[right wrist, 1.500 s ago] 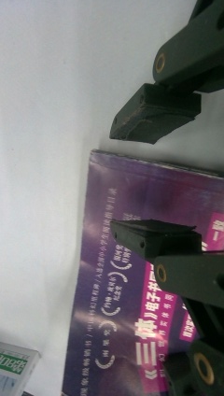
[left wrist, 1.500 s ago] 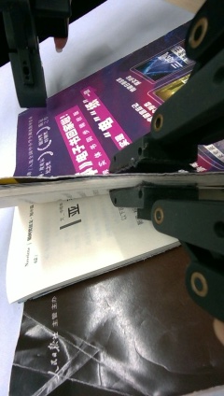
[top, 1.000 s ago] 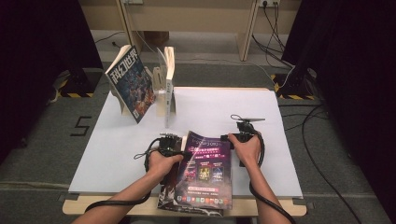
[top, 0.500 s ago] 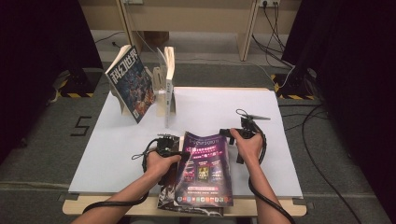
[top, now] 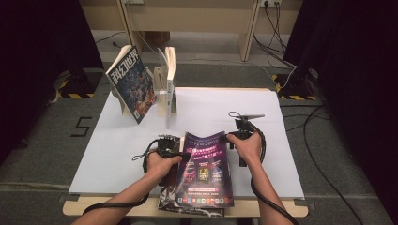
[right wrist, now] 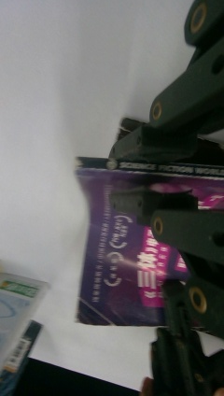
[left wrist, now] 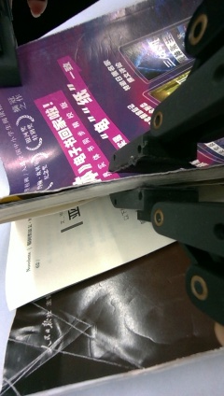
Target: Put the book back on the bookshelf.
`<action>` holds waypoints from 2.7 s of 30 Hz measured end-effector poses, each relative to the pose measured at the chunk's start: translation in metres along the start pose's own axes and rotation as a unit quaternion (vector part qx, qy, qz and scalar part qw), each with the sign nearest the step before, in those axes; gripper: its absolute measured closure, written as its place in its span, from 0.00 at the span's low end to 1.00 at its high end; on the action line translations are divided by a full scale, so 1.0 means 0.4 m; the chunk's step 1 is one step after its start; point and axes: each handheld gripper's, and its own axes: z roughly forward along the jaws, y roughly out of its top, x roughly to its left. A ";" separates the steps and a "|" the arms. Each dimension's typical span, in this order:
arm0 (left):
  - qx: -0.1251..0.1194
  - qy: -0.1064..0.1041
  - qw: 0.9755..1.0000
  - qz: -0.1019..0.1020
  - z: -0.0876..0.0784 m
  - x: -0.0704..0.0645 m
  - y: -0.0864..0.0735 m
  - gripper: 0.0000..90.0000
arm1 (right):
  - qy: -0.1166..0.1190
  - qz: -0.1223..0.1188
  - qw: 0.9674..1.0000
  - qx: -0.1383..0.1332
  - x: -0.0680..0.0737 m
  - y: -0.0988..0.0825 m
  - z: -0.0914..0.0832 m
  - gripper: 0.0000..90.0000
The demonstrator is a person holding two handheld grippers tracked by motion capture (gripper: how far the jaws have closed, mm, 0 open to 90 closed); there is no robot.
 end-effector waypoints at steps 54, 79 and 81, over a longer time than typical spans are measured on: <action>-0.074 -0.004 0.996 0.049 -0.102 -0.043 0.035 0.57 | -0.024 -0.056 0.981 -0.187 0.165 0.030 -0.163 0.94; -0.119 -0.025 0.990 0.077 -0.137 -0.116 0.093 0.47 | -0.042 -0.071 0.967 -0.241 0.235 0.054 -0.180 0.94; -0.120 -0.026 0.989 0.080 -0.137 -0.124 0.097 0.46 | -0.044 -0.071 0.966 -0.243 0.242 0.055 -0.180 0.94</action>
